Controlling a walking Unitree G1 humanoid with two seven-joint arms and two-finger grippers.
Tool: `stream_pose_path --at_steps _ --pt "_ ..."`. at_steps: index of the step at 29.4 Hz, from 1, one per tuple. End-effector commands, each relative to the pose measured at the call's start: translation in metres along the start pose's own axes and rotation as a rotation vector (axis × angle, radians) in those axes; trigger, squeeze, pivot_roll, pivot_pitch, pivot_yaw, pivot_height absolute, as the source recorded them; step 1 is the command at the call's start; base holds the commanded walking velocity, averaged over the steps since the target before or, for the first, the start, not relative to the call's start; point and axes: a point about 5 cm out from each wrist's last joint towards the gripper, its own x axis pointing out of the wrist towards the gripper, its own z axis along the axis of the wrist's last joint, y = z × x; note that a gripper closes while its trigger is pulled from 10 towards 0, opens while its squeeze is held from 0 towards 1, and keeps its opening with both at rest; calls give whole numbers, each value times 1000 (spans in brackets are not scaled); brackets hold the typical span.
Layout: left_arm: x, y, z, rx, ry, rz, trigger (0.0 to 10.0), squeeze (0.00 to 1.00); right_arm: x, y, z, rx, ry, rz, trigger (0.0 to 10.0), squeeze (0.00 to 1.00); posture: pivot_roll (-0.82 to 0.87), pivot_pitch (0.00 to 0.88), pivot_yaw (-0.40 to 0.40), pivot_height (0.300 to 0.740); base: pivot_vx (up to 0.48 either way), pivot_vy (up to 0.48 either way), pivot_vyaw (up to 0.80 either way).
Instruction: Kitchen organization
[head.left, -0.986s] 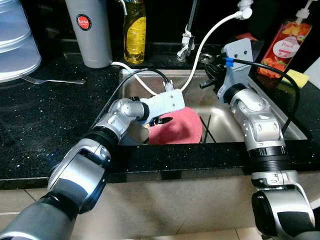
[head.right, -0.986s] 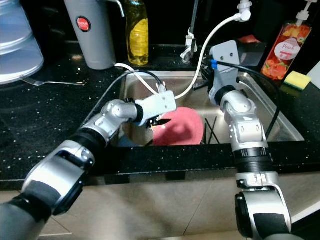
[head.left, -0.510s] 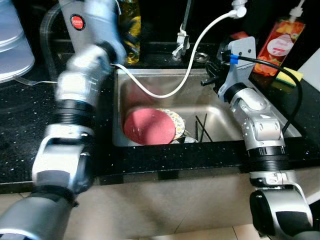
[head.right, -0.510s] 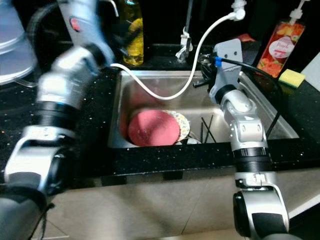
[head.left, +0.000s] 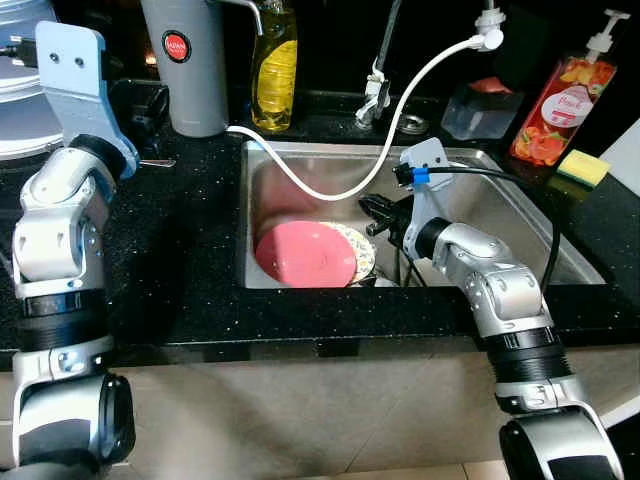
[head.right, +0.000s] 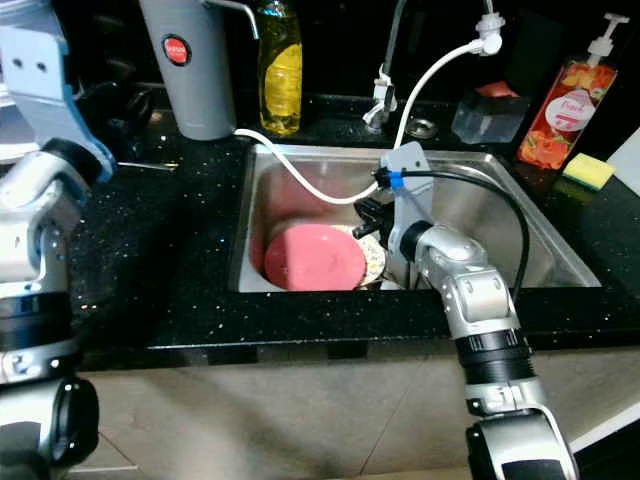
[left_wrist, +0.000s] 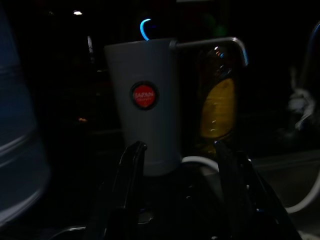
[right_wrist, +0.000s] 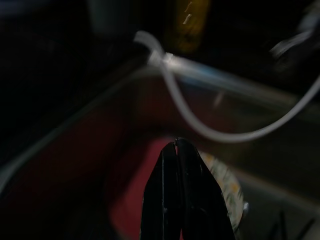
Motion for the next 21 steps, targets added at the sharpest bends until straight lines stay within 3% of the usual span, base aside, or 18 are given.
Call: stream_pose_path --at_steps 1,2,3,5,7,9,12,15,19,21 --pt "-2 0 0 60 1 15 10000 0 -2 -5 13 1 -63 -35 10000 0 211 0 -79 740 0 0 0" --pt "-3 1 -1 120 4 41 10000 0 -1 -6 15 8 -80 -52 10000 0 213 0 -82 740 0 0 0" --pt "-6 4 -4 254 35 63 10000 0 1 -8 20 -1 -113 -103 10000 0 220 0 -90 740 0 0 0" --pt "-10 7 -11 305 79 55 10000 0 2 -10 24 7 -139 -136 10000 0 229 0 -97 740 0 0 0" --pt "-12 10 -14 279 101 64 10000 0 2 -11 27 6 -153 -152 10000 0 230 0 -97 740 0 0 0" --pt "-20 15 -28 136 156 98 10000 0 3 -15 34 9 -205 -204 10000 0 224 0 -93 740 0 0 0" --pt "-27 12 -36 85 177 83 10000 0 0 -19 42 31 -268 -264 10000 0 215 0 -82 740 0 0 0" --pt "-38 4 -41 152 153 9 10000 0 -5 -22 45 44 -307 -315 10000 0 209 0 -70 740 0 0 0" --pt "-45 -4 -44 134 125 -54 10000 0 -7 -23 45 61 -319 -335 10000 0 202 0 -66 740 0 0 0" --pt "-54 -8 -54 128 163 -61 10000 0 -10 -26 42 68 -315 -355 10000 0 209 0 -63 740 0 0 0"
